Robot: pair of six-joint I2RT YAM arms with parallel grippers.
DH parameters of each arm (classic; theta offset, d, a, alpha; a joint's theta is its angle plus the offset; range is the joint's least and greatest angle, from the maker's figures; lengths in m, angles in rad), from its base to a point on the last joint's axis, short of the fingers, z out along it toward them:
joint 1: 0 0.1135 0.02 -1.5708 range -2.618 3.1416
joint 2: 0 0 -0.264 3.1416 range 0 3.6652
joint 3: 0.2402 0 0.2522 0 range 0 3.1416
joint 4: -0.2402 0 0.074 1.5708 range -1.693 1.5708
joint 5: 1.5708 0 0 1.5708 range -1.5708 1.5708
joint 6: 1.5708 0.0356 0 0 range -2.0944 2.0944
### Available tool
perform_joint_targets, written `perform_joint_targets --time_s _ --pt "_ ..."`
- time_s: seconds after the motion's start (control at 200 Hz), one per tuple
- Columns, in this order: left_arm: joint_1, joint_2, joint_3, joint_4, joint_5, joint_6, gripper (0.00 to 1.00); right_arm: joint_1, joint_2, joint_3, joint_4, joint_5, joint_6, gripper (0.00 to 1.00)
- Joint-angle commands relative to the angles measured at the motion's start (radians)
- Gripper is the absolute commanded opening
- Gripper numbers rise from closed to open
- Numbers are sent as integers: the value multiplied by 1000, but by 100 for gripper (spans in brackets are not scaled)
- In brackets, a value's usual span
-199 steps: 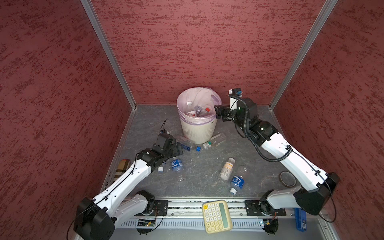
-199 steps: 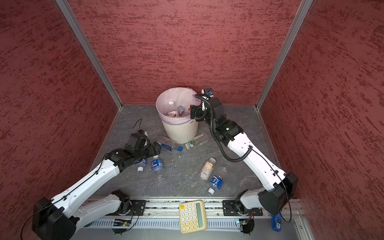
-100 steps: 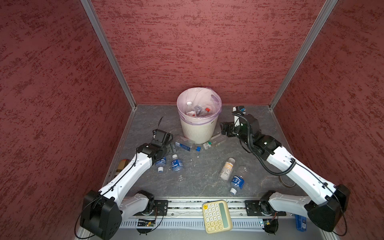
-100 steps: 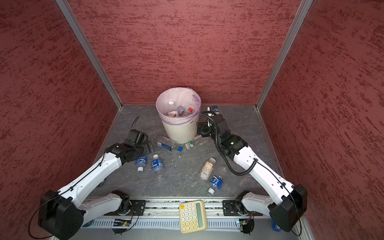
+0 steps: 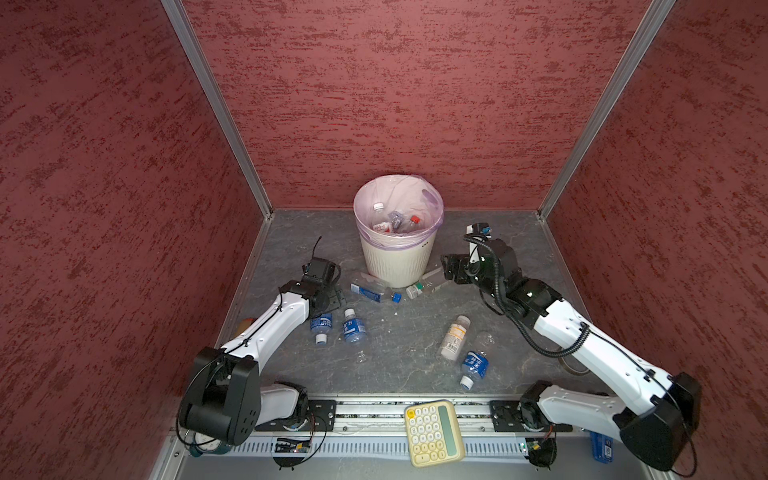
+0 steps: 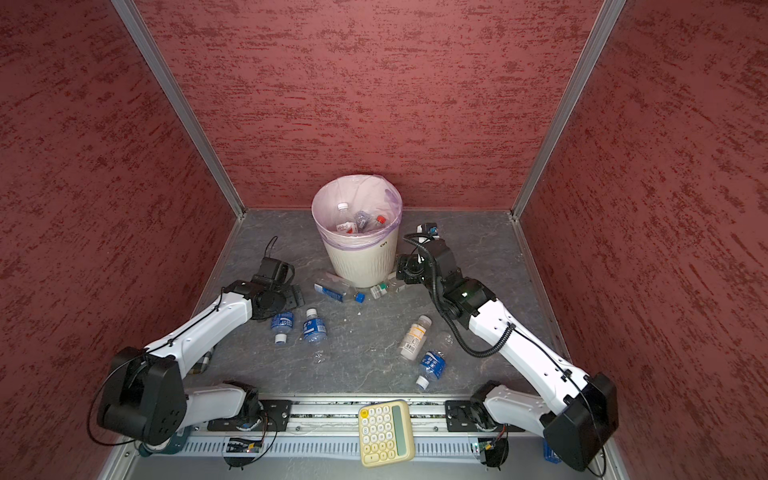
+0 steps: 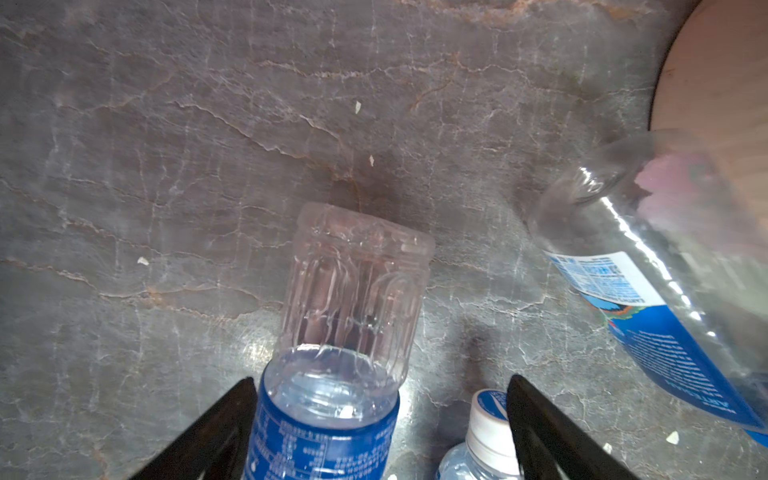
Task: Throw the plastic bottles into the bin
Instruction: 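Lower the left gripper onto the upright blue-labelled bottle and close on it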
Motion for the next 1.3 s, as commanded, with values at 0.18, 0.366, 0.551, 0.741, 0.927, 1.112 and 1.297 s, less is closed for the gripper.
perform_joint_targets --time_s 0.18,0.366,0.551,0.741,0.927,1.112,1.297 --pt "21 59 -31 57 17 6 94 -2 -3 -28 47 -36 51 81" --pt "42 78 -45 80 42 2 91 -3 7 -41 50 -53 65 76" --pt "50 99 -48 95 54 8 84 -3 4 -60 51 -58 76 73" --pt "59 134 -42 110 73 11 80 -3 3 -72 44 -57 84 70" --pt "68 185 -33 120 86 10 78 -3 1 -73 41 -52 87 68" --pt "70 189 -33 122 93 12 69 -3 4 -71 40 -53 88 66" --pt "70 168 -33 115 93 14 58 -3 7 -70 40 -57 88 65"
